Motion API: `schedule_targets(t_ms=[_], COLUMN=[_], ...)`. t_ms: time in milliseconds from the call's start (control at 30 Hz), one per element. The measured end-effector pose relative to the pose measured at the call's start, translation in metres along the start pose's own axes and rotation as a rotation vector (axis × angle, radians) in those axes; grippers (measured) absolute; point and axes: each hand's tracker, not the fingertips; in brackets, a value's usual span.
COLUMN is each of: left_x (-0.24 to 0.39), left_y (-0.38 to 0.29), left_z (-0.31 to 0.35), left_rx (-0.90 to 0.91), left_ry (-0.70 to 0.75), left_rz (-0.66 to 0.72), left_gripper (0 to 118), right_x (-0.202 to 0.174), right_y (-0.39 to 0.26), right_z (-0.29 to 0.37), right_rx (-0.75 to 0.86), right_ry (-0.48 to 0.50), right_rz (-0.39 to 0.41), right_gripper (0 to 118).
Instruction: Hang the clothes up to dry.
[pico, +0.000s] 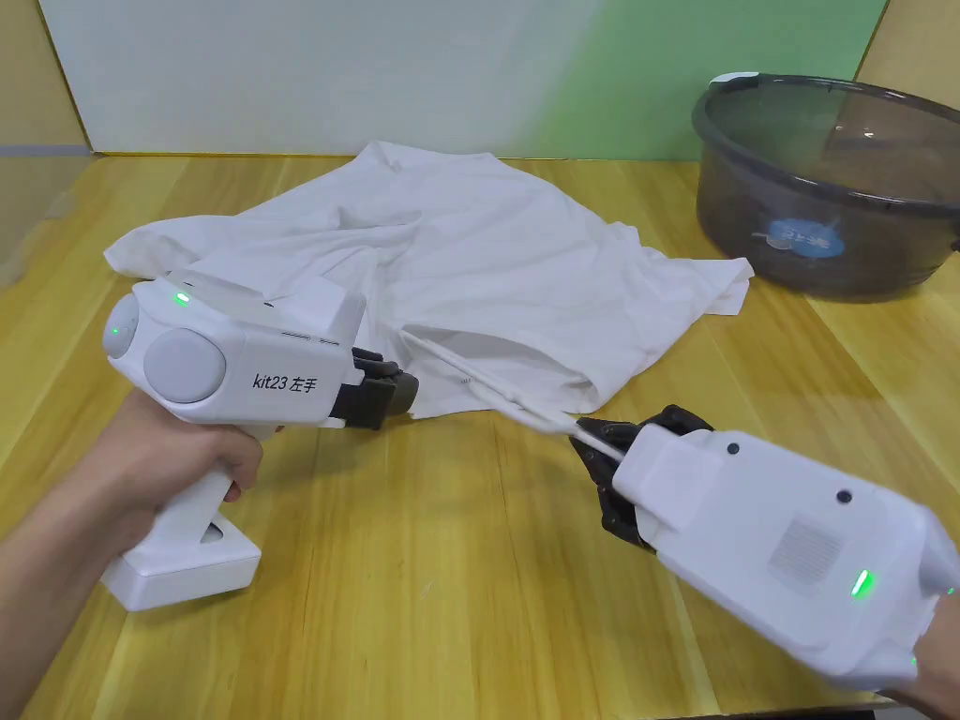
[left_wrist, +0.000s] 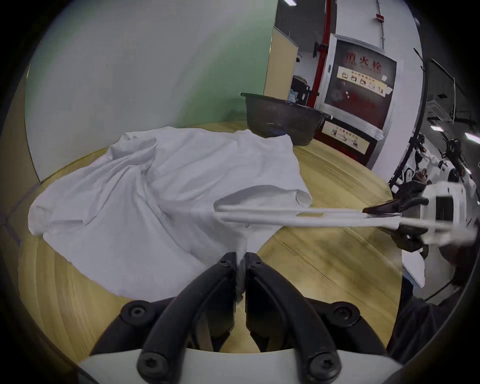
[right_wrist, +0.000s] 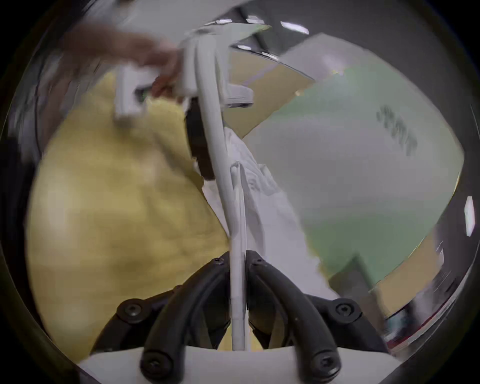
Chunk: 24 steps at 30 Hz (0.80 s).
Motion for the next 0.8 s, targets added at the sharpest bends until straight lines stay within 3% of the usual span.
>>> schedule_targets(t_ms=[67,167,233,300,467,567,800], left_x=[0.0,-0.001,-0.001,-0.001,0.001,-0.003,-0.005], left_y=[0.0,0.002,0.002,0.001,-0.004,-0.002,-0.009], left_z=[0.001,0.003,0.003,0.003,0.006,0.011,0.022], left_rx=[0.006,0.034,0.033,0.03,0.046,0.064,0.099], left_ry=[-0.008,-0.008,-0.015,-0.014,-0.024,-0.034,-0.064], left_rz=[0.003,0.017,0.013,-0.002,-0.012,0.001,-0.003], left_gripper=[2,2,2,2,2,2,2], right_x=[0.013,0.032,0.038,0.038,0.04,0.036,0.041], right_y=[0.001,-0.004,-0.008,-0.006,0.015,0.036,0.065], right_z=[-0.002,-0.006,-0.01,-0.013,-0.034,-0.062,-0.127], right_rx=[-0.013,-0.006,-0.014,-0.029,-0.043,-0.065,-0.098], right_ry=[0.06,0.244,0.295,0.244,0.288,0.253,0.271], right_rz=[-0.164,-0.446,-0.497,-0.476,-0.44,-0.399,-0.421], right_gripper=[10,10,10,10,10,10,10])
